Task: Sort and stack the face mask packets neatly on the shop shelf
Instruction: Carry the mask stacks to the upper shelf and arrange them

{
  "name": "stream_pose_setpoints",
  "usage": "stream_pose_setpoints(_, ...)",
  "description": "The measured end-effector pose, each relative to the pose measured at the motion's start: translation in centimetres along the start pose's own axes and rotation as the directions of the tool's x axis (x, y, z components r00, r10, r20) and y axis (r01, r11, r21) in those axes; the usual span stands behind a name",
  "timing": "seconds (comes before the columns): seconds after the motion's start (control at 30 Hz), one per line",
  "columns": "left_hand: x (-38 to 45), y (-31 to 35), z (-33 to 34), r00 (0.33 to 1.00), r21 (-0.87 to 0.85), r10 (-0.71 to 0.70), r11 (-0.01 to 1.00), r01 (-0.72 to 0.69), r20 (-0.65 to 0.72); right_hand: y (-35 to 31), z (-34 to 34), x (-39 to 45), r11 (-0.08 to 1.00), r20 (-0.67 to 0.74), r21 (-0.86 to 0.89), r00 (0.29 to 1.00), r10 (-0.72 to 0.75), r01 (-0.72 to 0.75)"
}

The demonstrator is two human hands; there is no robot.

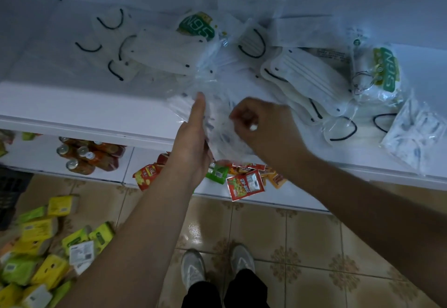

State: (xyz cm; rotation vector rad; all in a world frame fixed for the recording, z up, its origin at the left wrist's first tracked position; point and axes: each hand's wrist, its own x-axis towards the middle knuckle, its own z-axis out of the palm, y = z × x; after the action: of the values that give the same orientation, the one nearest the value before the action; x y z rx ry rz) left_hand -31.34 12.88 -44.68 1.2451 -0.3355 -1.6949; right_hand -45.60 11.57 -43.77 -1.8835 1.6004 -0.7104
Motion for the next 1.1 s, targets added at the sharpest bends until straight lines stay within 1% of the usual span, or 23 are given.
stream_pose_setpoints(0.07,0.5,-0.7,0.8,0.997,0.097,0.052,0.994,-0.047,-0.051,0.2,0.4,-1.1,0.998,0.104,0.062,0.994,-0.024,0.018)
stream_pose_setpoints(0.13,1.4,-1.1,1.2,0.98,0.169,0.104,0.983,-0.074,-0.173,0.5,-0.1,-0.7,0.998,0.129,0.011,0.99,-0.062,0.061)
stream_pose_setpoints(0.17,1.7,-1.2,1.4,0.971,0.175,0.099,0.983,-0.061,-0.217,1.0,-0.9,0.2,0.994,0.094,-0.067,0.992,-0.084,0.091)
stream_pose_setpoints(0.2,1.9,-1.1,1.4,0.968,0.163,0.083,0.986,-0.044,-0.239,1.7,-1.9,1.5,0.973,0.02,-0.196,0.993,-0.12,0.122)
stream_pose_setpoints(0.27,2.4,-1.0,1.4,0.97,0.12,0.041,0.993,-0.012,-0.238,4.0,-4.5,5.5,0.857,-0.093,-0.498,0.974,-0.208,0.135)
stream_pose_setpoints(0.3,2.6,-0.9,1.4,0.973,0.11,0.025,0.994,0.0,-0.229,5.4,-5.9,7.8,0.777,-0.094,-0.621,0.975,-0.203,0.102)
stream_pose_setpoints(0.37,2.9,-1.0,1.7,0.979,0.108,0.014,0.994,0.009,-0.203,8.0,-8.3,11.8,0.677,-0.056,-0.736,0.994,-0.094,0.023)
stream_pose_setpoints(0.43,3.1,-1.3,2.1,0.981,0.12,0.028,0.993,-0.005,-0.191,9.9,-9.6,14.4,0.655,-0.048,-0.754,0.999,0.021,-0.05)
stream_pose_setpoints(0.47,3.1,-1.5,2.4,0.982,0.125,0.037,0.992,-0.014,-0.186,10.4,-10.1,14.9,0.656,-0.059,-0.752,0.998,0.033,-0.066)
stream_pose_setpoints(0.53,3.2,-1.8,2.9,0.982,0.137,0.048,0.99,-0.023,-0.183,10.3,-10.7,15.0,0.692,-0.138,-0.717,0.99,-0.022,-0.084)
stream_pose_setpoints(0.57,3.1,-2.0,3.1,0.982,0.142,0.047,0.99,-0.02,-0.184,10.0,-10.9,14.7,0.73,-0.191,-0.678,0.979,-0.069,-0.081)
stream_pose_setpoints(0.63,3.2,-2.2,3.4,0.981,0.155,0.044,0.988,-0.015,-0.187,9.1,-11.5,14.2,0.818,-0.283,-0.569,0.955,-0.093,-0.089)
stream_pose_setpoints(0.73,3.4,-1.9,3.6,0.98,0.138,0.056,0.99,-0.03,-0.191,7.5,-12.8,12.9,0.929,-0.424,-0.363,0.9,-0.099,-0.068)
stream_pose_setpoints(0.8,3.6,-1.6,3.8,0.981,0.102,0.059,0.994,-0.04,-0.186,6.3,-13.2,11.4,0.985,-0.46,-0.175,0.884,-0.082,0.001)
stream_pose_setpoints(0.83,3.6,-1.4,4.0,0.982,0.074,0.052,0.997,-0.039,-0.181,5.8,-13.1,10.6,0.999,-0.424,-0.034,0.905,-0.037,0.025)
stream_pose_setpoints(0.87,3.6,-1.2,4.2,0.985,0.038,0.039,0.999,-0.033,-0.169,5.3,-12.7,9.7,0.99,-0.344,0.142,0.938,0.043,0.006)
stream_pose_setpoints(0.9,3.5,-1.1,4.5,0.99,-0.003,0.016,1.0,-0.017,-0.141,4.8,-12.1,8.8,0.941,-0.224,0.332,0.965,0.138,-0.057)
stream_pose_setpoints(0.93,3.4,-0.9,4.8,0.995,-0.053,-0.012,0.999,0.006,-0.102,4.8,-11.3,8.3,0.875,-0.111,0.463,0.971,0.213,-0.139)
stream_pose_setpoints(0.97,3.1,-0.6,4.9,0.998,-0.11,-0.028,0.994,0.022,-0.051,4.8,-10.5,8.0,0.822,-0.024,0.53,0.965,0.261,-0.209)
stream_pose_setpoints(1.0,3.0,-0.4,4.8,0.999,-0.165,-0.033,0.986,0.033,0.0,4.9,-9.6,7.6,0.804,0.045,0.536,0.96,0.278,-0.258)
stream_pose_setpoints(1.03,2.9,-0.2,4.9,0.998,-0.204,-0.035,0.978,0.046,0.057,4.8,-8.8,7.3,0.823,0.116,0.492,0.959,0.26,-0.283)
stream_pose_setpoints(1.07,2.8,-0.1,5.0,0.995,-0.201,-0.027,0.979,0.046,0.099,4.9,-8.1,6.9,0.866,0.196,0.405,0.953,0.23,-0.292)
stream_pose_setpoints(1.1,2.9,-0.3,5.0,0.995,-0.143,0.001,0.99,0.013,0.099,4.9,-7.2,6.6,0.915,0.272,0.303,0.944,0.187,-0.268)
